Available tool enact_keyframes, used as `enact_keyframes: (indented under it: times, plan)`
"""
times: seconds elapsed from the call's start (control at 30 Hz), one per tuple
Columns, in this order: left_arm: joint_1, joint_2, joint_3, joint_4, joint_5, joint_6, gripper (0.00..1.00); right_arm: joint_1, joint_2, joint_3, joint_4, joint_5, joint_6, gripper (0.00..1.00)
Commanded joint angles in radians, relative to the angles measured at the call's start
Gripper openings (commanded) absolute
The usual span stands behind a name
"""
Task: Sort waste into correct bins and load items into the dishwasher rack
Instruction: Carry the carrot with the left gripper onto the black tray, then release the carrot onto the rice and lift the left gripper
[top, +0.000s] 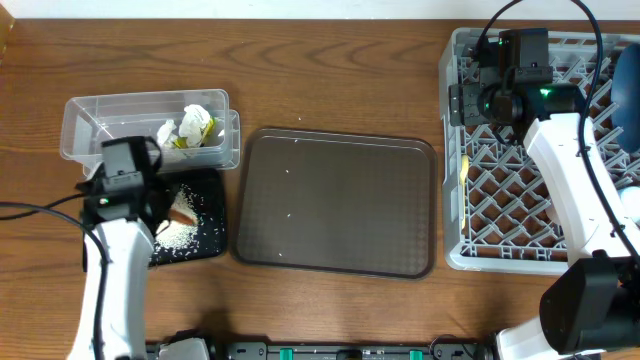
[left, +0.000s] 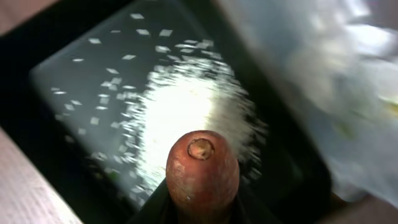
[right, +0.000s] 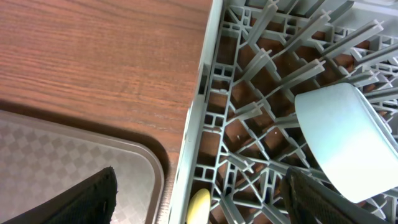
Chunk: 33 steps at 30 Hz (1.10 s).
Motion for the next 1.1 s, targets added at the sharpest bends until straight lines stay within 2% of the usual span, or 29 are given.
enact_keyframes:
  times: [0.0,0.3,0.5,0.63,0.8,0.93,1.07]
  plan:
    - [0.063,0.08,-0.003,-0.003,-0.029,0.009,0.1,-0.002,0.009,0.001,-0.002,0.003,0.002,0.84]
    - [0.12,0.261,-0.003,0.084,0.004,0.006,0.11,-0.002,0.008,0.001,-0.002,0.003,0.002,0.84]
    - [0.12,0.275,-0.003,0.111,0.004,0.007,0.27,-0.001,0.009,0.001,-0.003,0.003,0.002,0.84]
    - [0.12,0.271,-0.003,0.11,0.004,0.019,0.34,-0.001,0.009,0.001,-0.004,0.003,0.002,0.84]
    - [0.12,0.221,0.011,0.093,0.003,0.085,0.52,-0.001,0.009,0.001,-0.004,0.003,0.002,0.84]
    - [0.12,0.134,0.017,0.016,0.004,0.089,0.52,-0.001,0.009,0.001,-0.005,0.003,0.002,0.84]
    - [0.12,0.023,0.017,-0.119,0.003,0.054,0.43,-0.001,0.008,0.001,-0.004,0.003,0.002,0.84]
